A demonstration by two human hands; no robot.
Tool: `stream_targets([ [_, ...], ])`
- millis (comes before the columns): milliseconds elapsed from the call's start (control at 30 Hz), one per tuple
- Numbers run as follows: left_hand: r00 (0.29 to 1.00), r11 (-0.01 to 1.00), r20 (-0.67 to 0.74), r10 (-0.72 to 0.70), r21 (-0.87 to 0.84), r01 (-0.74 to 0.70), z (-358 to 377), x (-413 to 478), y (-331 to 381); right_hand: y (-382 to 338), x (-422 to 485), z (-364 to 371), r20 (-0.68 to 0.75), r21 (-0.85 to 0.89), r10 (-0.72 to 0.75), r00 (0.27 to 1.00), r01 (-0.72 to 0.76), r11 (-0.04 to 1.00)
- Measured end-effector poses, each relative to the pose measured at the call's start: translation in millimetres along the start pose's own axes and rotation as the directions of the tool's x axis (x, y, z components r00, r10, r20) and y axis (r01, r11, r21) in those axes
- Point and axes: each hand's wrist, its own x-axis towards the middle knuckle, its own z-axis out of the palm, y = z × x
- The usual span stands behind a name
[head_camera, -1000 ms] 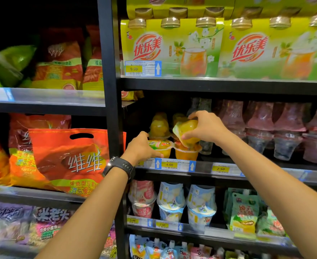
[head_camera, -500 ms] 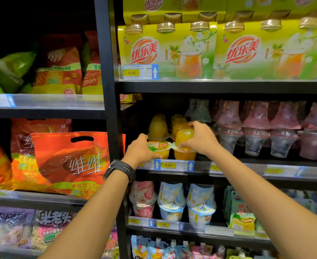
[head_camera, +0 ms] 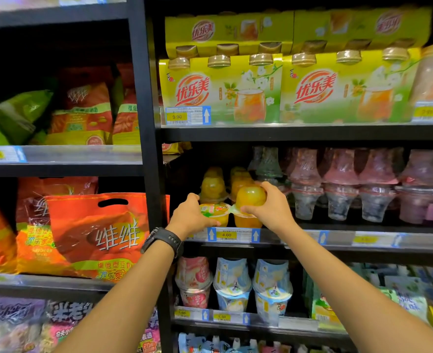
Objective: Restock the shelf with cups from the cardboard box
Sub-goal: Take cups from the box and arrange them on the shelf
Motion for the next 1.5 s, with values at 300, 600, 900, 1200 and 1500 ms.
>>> stream_targets([
  [300, 1.000, 0.999, -0.017, 0.023, 0.046, -0.022, -3.7, -2.8, -1.4, -0.7, -0.8, 6.4, 0.006, 0.033, -0.002, 1.000, 0.001, 0.999],
  [600, 0.978, 0.985, -0.131, 0.161, 0.085, -0.151, -2.7, -12.0, -2.2, 0.9, -18.9, -5.7, -0.087, 0.095, -0.043, 0.995, 0.051, 0.994],
  [900, 0.785, 0.733, -0.248, 0.568, 0.586, -0.345, -3.0, -52.8, -0.9, -4.0, -58.1, -33.4, 0.015, -0.521, -0.266, 0.964, 0.235, 0.821],
  [1200, 0.835, 0.630, -0.177, 0.522, 0.739, -0.238, 13.9, -110.0, -3.5, -0.5, -107.8, -57.0, 0.177, -0.644, -0.354, 0.919, 0.380, 0.664],
  [1500, 0.907, 0.619, -0.120, 0.403, 0.766, -0.173, 63.3, -159.7, 20.9, 34.5, -151.1, -67.5, 0.312, -0.614, -0.323, 0.893, 0.450, 0.649],
])
